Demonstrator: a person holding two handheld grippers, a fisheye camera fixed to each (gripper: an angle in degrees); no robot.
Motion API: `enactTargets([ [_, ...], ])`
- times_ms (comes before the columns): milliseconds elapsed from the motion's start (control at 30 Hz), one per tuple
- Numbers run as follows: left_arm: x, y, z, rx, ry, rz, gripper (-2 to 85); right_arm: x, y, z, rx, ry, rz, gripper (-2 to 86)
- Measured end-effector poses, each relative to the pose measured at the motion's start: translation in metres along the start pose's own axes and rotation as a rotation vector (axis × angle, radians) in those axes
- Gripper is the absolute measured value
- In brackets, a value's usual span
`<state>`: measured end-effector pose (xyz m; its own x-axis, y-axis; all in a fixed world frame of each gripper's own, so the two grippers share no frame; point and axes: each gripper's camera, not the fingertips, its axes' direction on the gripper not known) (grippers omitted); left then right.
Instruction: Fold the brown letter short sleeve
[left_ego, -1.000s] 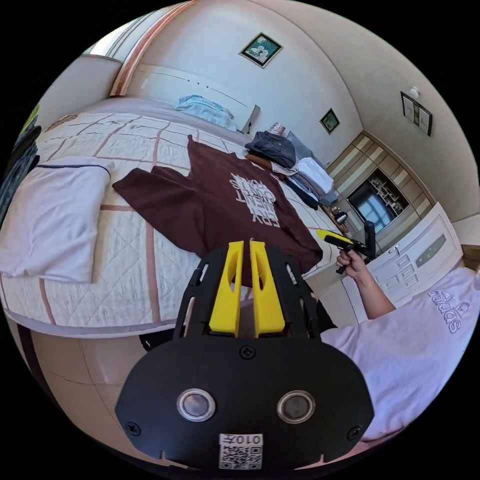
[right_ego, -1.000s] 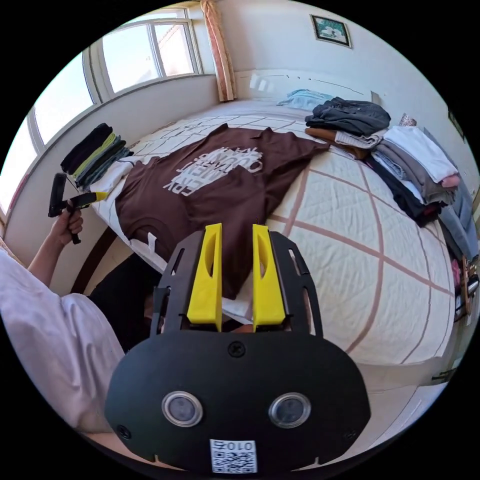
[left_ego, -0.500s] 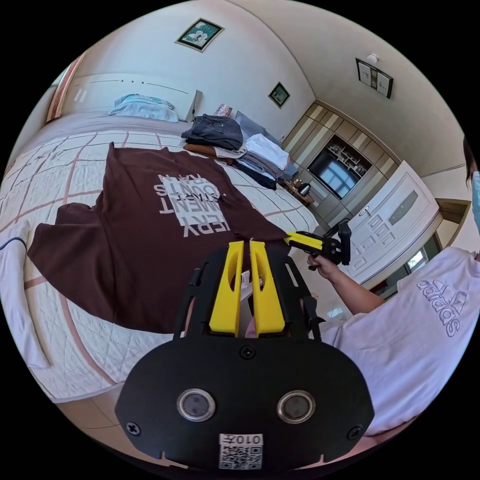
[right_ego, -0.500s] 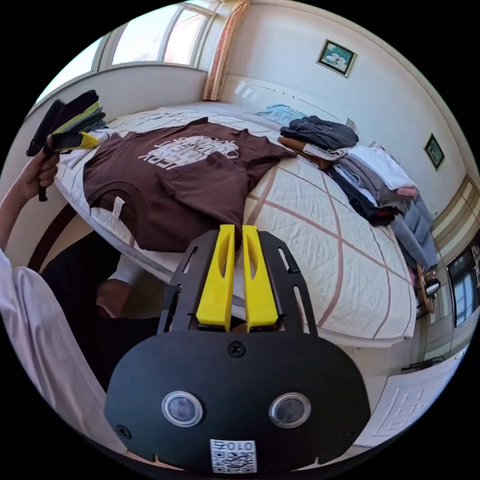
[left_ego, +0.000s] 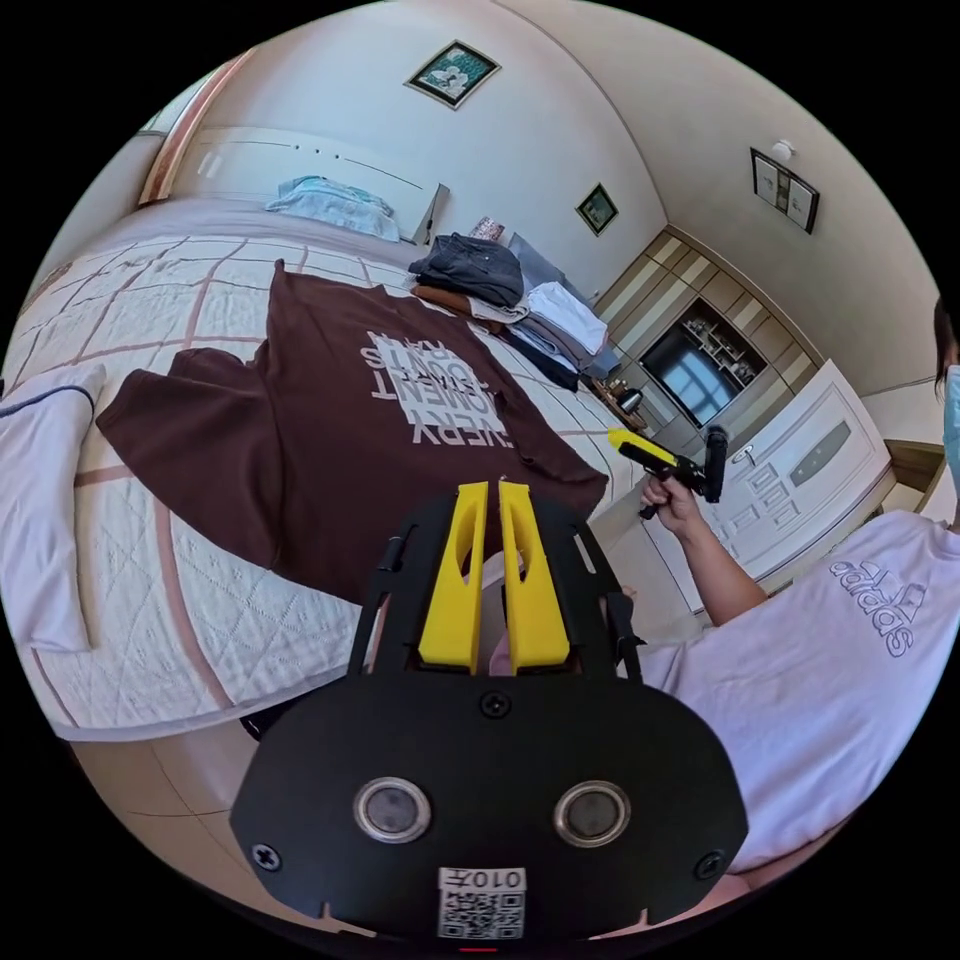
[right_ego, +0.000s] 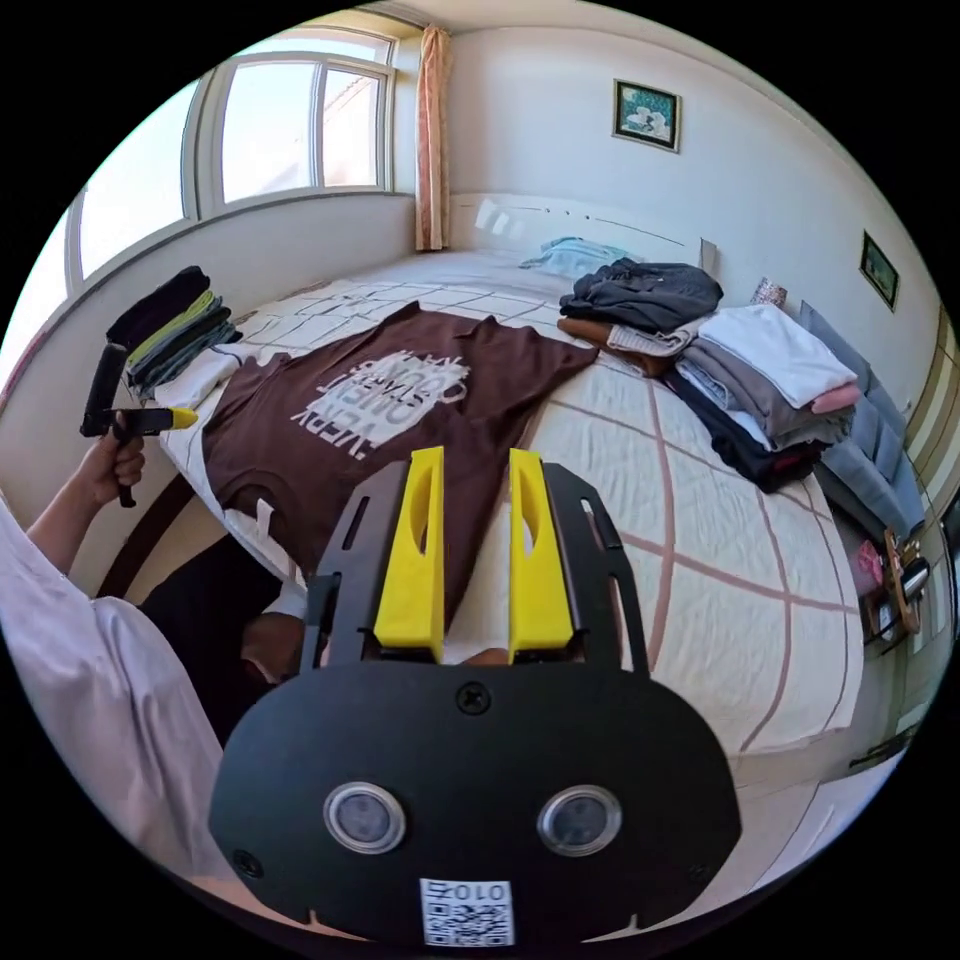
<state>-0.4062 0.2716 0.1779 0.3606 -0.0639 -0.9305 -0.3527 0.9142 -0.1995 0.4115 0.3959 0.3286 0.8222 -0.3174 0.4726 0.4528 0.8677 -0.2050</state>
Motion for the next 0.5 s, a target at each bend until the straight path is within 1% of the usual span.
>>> enactTargets([
  [33,0.0,0.001,-0.004,0.016,0.001,-0.006,0.5,0.002,-0.019,-0.001,0.01,-0.023,-0.02,9.7],
  [100,0.004,0.002,-0.013,0.041,-0.006,0.002,0.5,0.003,-0.039,-0.002,0.047,0.0,-0.018,9.7],
  [133,0.007,0.004,-0.02,0.047,-0.028,0.013,0.4,0.004,-0.05,0.005,0.034,0.038,-0.003,9.7],
  [200,0.005,0.009,-0.027,0.033,-0.066,0.011,0.3,0.005,-0.066,0.03,-0.087,0.084,-0.002,9.7],
  [267,-0.001,0.014,-0.034,0.034,-0.078,-0.015,0.3,0.008,-0.075,0.075,-0.218,0.102,-0.008,9.4],
  [367,-0.01,0.02,-0.044,0.076,-0.063,-0.049,0.2,0.018,-0.076,0.119,-0.317,0.101,0.032,8.1],
  [433,-0.007,0.019,-0.05,0.082,-0.094,-0.037,0.2,0.022,-0.076,0.135,-0.362,0.091,0.03,6.8],
  [500,-0.004,0.018,-0.052,0.077,-0.112,-0.023,0.2,0.028,-0.077,0.134,-0.334,0.063,0.047,5.3],
])
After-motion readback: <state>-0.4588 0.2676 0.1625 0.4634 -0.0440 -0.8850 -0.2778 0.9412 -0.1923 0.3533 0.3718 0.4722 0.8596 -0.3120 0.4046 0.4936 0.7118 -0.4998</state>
